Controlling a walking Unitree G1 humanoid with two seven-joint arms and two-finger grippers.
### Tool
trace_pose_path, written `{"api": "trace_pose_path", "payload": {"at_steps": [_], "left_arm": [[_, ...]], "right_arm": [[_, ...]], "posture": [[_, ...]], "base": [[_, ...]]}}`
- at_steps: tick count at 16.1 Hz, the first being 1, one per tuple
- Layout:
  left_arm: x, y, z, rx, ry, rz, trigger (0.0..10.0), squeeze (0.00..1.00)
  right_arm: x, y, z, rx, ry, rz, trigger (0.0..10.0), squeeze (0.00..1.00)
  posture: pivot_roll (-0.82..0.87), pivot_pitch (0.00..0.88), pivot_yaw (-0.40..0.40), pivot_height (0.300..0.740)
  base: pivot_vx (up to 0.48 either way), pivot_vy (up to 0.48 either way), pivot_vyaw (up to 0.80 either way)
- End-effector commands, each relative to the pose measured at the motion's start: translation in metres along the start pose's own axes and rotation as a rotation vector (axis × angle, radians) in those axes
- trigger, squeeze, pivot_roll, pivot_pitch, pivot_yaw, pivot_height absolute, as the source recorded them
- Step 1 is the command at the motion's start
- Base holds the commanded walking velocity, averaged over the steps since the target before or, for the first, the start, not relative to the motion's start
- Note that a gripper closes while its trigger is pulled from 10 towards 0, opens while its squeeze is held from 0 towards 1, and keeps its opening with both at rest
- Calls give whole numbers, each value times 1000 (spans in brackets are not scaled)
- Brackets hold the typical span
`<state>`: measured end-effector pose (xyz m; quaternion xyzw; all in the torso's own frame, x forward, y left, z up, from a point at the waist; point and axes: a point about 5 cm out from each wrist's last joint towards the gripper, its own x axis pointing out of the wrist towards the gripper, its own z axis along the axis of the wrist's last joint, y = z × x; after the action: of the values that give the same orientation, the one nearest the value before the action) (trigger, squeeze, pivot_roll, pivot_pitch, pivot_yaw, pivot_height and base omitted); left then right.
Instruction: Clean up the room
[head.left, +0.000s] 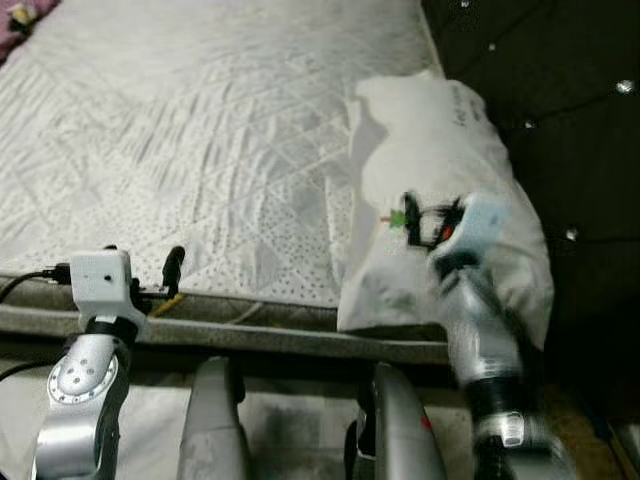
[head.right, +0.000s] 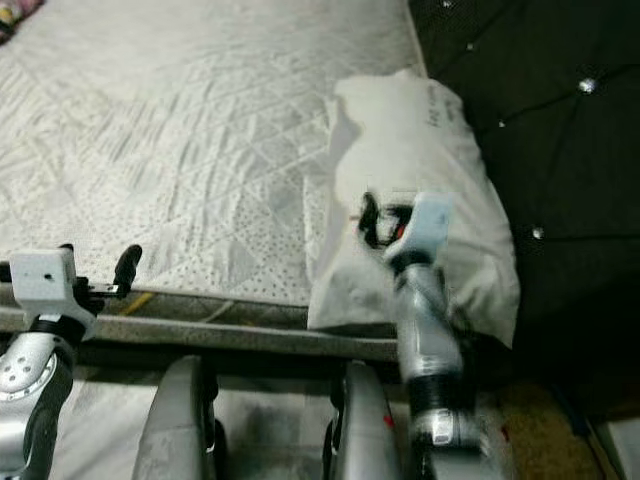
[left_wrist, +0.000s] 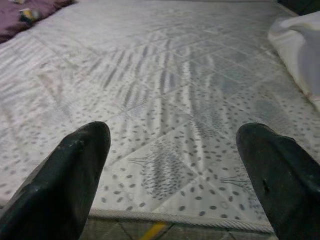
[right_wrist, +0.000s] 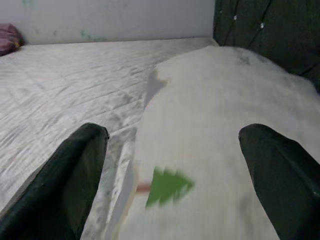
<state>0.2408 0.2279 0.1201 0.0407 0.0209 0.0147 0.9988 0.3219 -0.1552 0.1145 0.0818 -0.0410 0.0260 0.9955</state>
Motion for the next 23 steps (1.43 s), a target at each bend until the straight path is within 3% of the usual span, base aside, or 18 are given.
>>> {"api": "trace_pose_path", "payload": {"at_steps": [1,4,5,13,16,18,19,22,23], "left_arm": [[3,1,-2,-1,-4,-14,10000,0],[16,-16,-1,-27,-21,-51,10000,0],[17,-19,-2,-34,-24,-64,10000,0],[18,-49,-17,-123,-1,-155,10000,0],[26,-51,-23,-108,21,-138,10000,0],[28,-48,-26,-87,31,-135,10000,0],[29,-45,-37,-89,87,-124,10000,0],[32,-46,-33,-61,68,-141,10000,0],[33,-45,-33,-72,71,-130,10000,0]], "right_arm": [[-3,2,4,-4,-14,2,10000,1000],[-19,4,-2,-14,14,20,10000,1000],[-21,6,0,-18,17,33,10000,0],[-25,9,-7,-8,60,37,10000,0],[-29,13,-17,-29,89,56,10000,0],[-23,14,-10,-41,78,67,10000,0],[-17,16,-4,-80,66,100,10000,0],[-11,26,4,-101,54,171,10000,0],[-15,24,-5,-91,101,163,10000,0]], "posture": [[36,67,-59,605],[19,51,-47,624],[16,46,-47,633],[3,0,-34,737],[-1,0,-30,740],[-11,0,-44,740],[-24,0,-46,740],[-12,0,-40,740],[-7,0,-36,740]], "base": [[0,0,0],[0,0,0],[0,0,0],[0,0,0],[0,0,0],[0,0,0],[0,0,0],[0,0,0],[0,0,0]]}}
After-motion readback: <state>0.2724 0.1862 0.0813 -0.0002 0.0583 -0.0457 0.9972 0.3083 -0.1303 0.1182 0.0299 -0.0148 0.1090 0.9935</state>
